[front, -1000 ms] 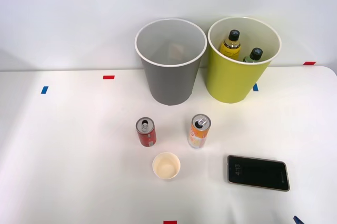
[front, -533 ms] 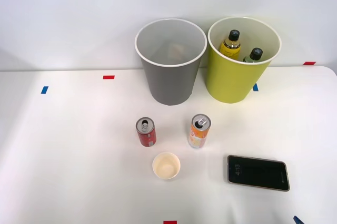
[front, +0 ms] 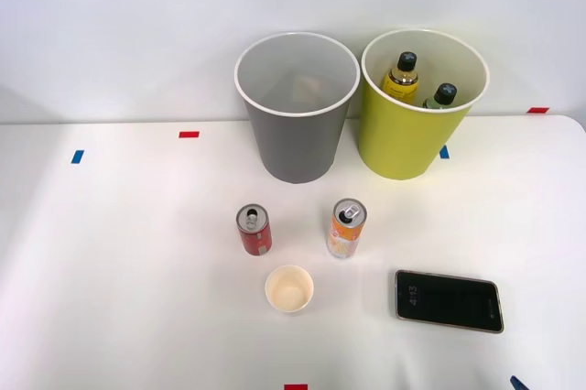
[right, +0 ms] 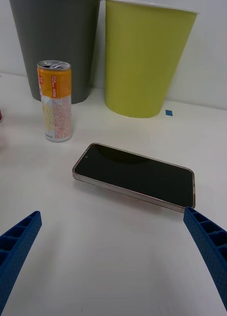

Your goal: Put cans in the gray bin, plastic bottles in the light green bin

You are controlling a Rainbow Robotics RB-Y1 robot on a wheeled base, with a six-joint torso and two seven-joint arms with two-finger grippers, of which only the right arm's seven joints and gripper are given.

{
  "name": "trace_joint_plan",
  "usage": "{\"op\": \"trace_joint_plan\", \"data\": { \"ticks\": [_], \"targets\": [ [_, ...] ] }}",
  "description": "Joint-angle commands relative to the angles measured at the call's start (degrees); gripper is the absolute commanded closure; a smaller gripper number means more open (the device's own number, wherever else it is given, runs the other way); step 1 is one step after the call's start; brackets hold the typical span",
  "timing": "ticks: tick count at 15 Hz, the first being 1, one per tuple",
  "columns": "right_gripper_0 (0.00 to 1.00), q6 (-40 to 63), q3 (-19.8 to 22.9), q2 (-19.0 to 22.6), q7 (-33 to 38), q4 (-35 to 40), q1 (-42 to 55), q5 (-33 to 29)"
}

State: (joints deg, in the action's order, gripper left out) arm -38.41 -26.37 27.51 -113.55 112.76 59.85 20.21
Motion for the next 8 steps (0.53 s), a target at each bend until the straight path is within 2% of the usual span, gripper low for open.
{"op": "trace_joint_plan", "data": {
  "ticks": [1, 8],
  "targets": [
    [0.00, 0.0, 0.0, 0.0, 0.0, 0.0, 0.0, 0.0],
    [0.00, 0.0, 0.0, 0.0, 0.0, 0.0, 0.0, 0.0]
  ]
}}
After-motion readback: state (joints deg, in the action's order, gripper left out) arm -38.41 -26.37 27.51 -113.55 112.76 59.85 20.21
